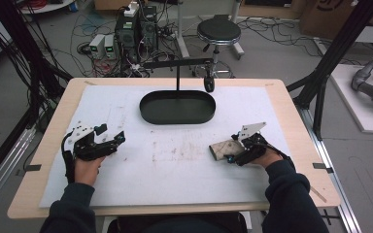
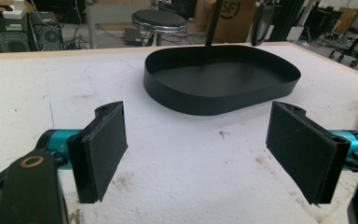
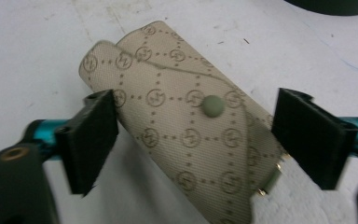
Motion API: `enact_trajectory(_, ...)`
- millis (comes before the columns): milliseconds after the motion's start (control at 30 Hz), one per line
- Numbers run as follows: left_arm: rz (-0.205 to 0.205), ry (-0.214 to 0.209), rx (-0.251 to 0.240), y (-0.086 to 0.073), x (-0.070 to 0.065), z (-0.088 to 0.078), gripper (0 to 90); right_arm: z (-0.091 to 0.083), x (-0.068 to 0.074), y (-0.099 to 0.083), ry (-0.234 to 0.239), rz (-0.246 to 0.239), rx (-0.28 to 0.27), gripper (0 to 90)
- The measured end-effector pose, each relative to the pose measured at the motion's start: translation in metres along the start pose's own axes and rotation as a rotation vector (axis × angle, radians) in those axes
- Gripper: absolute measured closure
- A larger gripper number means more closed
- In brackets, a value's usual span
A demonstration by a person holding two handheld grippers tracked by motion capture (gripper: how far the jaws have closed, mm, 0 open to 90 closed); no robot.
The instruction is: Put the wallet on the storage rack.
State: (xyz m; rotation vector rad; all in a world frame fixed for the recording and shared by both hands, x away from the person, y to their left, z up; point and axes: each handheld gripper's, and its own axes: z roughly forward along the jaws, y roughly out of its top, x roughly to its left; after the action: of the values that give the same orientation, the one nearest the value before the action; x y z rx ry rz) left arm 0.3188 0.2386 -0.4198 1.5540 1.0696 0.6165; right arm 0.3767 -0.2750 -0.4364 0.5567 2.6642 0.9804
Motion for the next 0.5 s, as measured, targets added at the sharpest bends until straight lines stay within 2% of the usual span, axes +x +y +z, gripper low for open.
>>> enact_trajectory(67,0.000,0.000,0.002,0.000,0.000,0.000,20.1,0.001,0.003,0.002,-0.022,0.005,0.016,15.5)
enact_trajectory(100,0.001,-0.001,0.003,0.000,0.000,0.000,20.1,0.000,0.004,0.002,-0.032,0.014,0.025,19.1)
enact_trajectory(200,0.003,-0.002,0.003,0.000,0.000,0.000,20.1,-0.006,0.006,0.005,-0.080,0.109,0.035,33.4)
enact_trajectory(367,0.000,0.001,0.004,0.000,0.000,0.000,20.1,-0.009,0.013,0.010,-0.123,0.232,0.061,39.9)
enact_trajectory(433,-0.001,0.001,0.003,0.000,0.000,0.000,20.1,-0.011,0.014,0.013,-0.099,0.319,0.064,44.0)
enact_trajectory(467,-0.001,0.001,0.002,0.000,0.000,0.000,20.1,-0.013,0.013,0.014,-0.082,0.366,0.057,49.3)
enact_trajectory(500,-0.001,0.002,0.004,0.000,0.000,0.000,20.1,-0.015,0.012,0.014,-0.050,0.380,0.040,53.2)
